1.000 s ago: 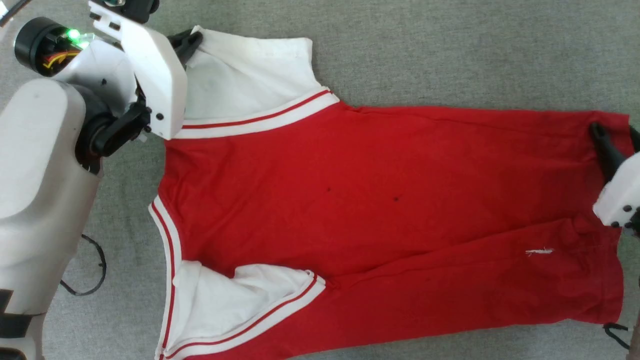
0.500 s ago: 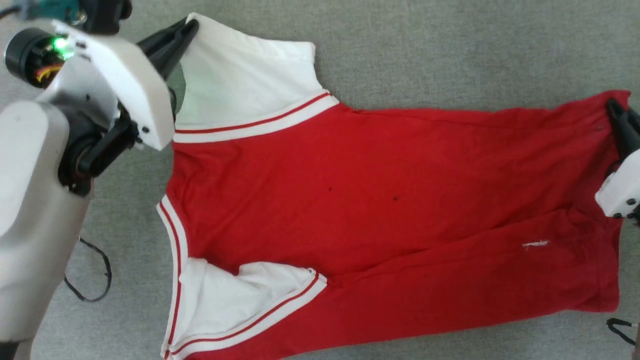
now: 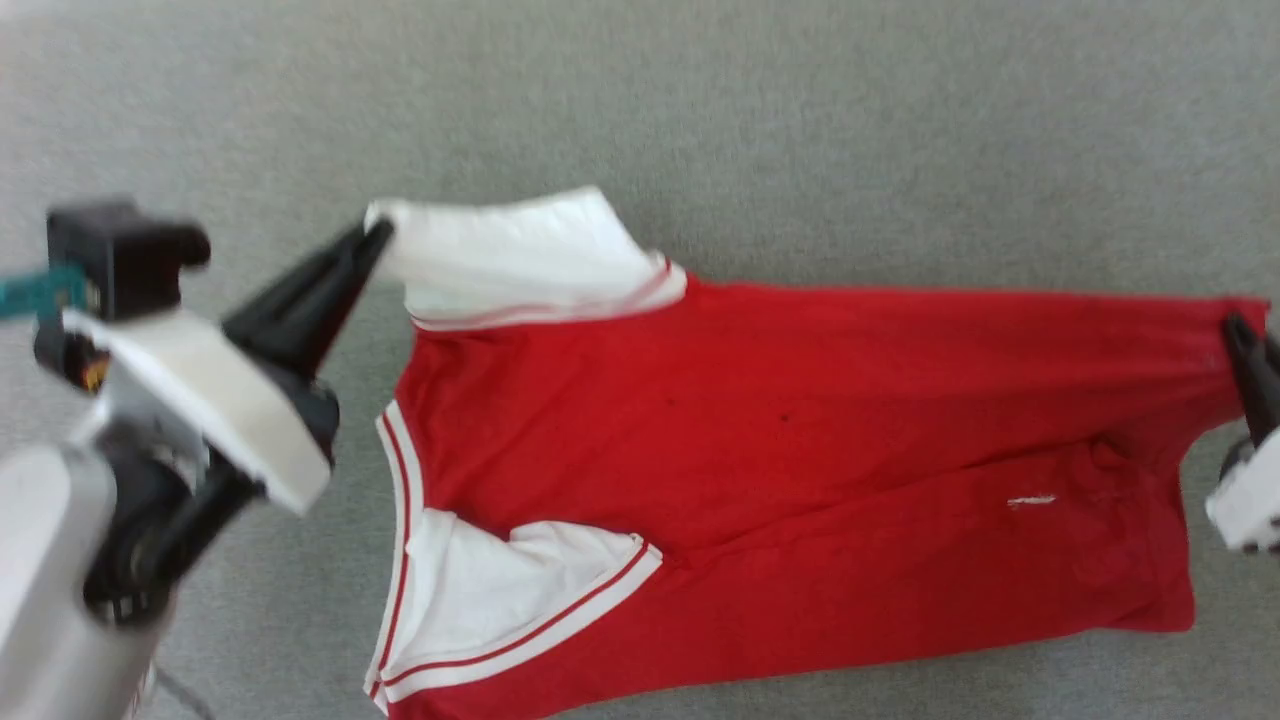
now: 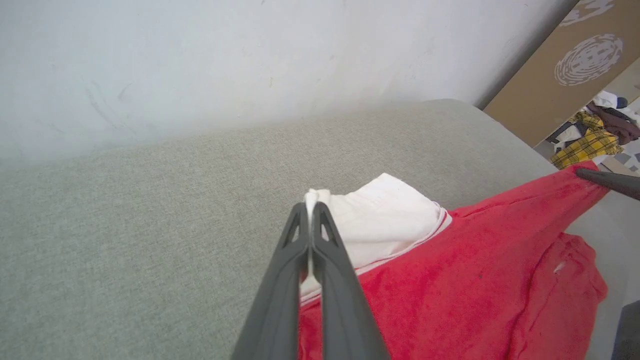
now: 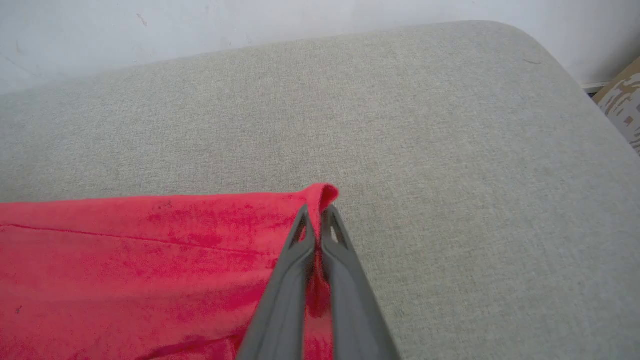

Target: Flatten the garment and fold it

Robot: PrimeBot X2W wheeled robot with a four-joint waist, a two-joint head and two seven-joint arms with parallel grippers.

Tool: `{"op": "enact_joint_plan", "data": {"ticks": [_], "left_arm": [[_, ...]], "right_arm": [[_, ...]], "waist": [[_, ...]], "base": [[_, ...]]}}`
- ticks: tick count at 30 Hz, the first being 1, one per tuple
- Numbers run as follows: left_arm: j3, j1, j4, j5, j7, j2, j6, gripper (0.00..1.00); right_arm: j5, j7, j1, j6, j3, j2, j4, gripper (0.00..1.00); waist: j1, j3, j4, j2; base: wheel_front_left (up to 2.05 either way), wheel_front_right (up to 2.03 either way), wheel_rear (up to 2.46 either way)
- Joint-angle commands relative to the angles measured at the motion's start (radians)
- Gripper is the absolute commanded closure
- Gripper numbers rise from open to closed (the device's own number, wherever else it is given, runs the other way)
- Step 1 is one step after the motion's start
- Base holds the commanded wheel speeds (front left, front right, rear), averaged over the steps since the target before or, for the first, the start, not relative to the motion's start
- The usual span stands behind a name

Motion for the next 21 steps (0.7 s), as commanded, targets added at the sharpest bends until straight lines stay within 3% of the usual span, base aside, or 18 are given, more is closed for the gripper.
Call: {"op": "enact_joint_plan", "data": {"ticks": [1,12,21], "left_arm": [[0.014,0.067,-0.039,-0.021,-0.017,0.01,0.018,1.0],[0.04,0.365,-0.186,-0.086,-0.052,0.032,0.089,1.0],[0.007,0.576,-0.199,-0.184,-0.032,0.025,0.107,1.0]], "right_arm": [[0.014,-0.013,0.038,-0.001,-0.012,0.003,-0.004,1.0],[0.078,-0.034,0.179,-0.001,-0.02,0.023,0.02,1.0],[0.114,-0.01,0.274,-0.001,-0.014,0.022,0.037,1.0]], "waist": [[0.0001,-0.081,0.019,0.0],[0.0001,-0.164,0.04,0.0],[0.0001,-0.171,0.052,0.0]], "base": [[0.0,0.0,0.0],[0.0,0.0,0.0],[0.0,0.0,0.0]]}}
